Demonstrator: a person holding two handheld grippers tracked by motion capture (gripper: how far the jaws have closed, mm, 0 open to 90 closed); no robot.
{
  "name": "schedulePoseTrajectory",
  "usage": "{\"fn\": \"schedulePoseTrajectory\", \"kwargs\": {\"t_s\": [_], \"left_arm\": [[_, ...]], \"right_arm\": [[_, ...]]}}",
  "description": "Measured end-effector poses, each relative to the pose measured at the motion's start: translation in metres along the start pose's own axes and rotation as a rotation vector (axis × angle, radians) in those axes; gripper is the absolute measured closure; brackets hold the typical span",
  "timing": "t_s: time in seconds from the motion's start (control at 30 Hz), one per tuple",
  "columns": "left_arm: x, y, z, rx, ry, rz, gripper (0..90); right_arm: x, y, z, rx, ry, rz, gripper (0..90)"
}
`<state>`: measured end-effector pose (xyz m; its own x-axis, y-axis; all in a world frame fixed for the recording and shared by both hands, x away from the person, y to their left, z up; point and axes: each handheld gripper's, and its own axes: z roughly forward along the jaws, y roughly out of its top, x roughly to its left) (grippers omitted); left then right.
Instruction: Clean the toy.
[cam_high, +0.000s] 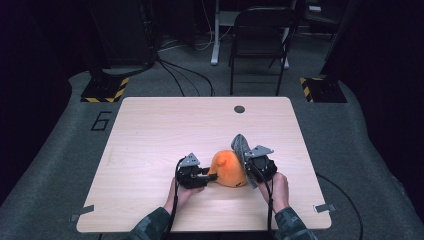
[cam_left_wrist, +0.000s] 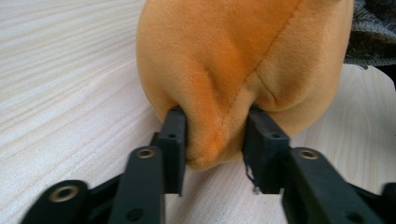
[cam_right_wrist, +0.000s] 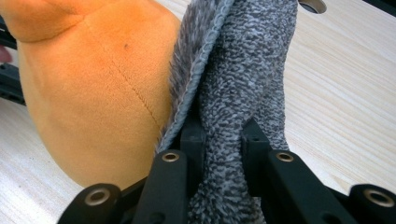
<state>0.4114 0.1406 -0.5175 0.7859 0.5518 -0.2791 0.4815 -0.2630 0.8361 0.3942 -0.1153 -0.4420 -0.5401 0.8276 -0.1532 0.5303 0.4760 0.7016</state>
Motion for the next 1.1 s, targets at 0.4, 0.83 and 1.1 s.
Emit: {"fn": "schedulePoseTrajectory", "kwargs": {"t_s": [0.4,0.83,1.1], "left_arm": [[-0.001,0.000,-0.001,-0.022,-0.007,0.010,75.1],[-0.001,-0.004,-0.002,-0.071,-0.014,0.036,76.5],[-0.006,-0.004,-0.005,-0.124,-0.016,0.098,79.4]], "right_arm": [[-0.035,-0.001,-0.023,-0.067,-0.010,0.077,76.4],[-0.067,-0.028,0.001,0.081,-0.104,0.151,76.2],[-0.069,-0.029,0.004,0.089,-0.103,0.145,76.1]]}}
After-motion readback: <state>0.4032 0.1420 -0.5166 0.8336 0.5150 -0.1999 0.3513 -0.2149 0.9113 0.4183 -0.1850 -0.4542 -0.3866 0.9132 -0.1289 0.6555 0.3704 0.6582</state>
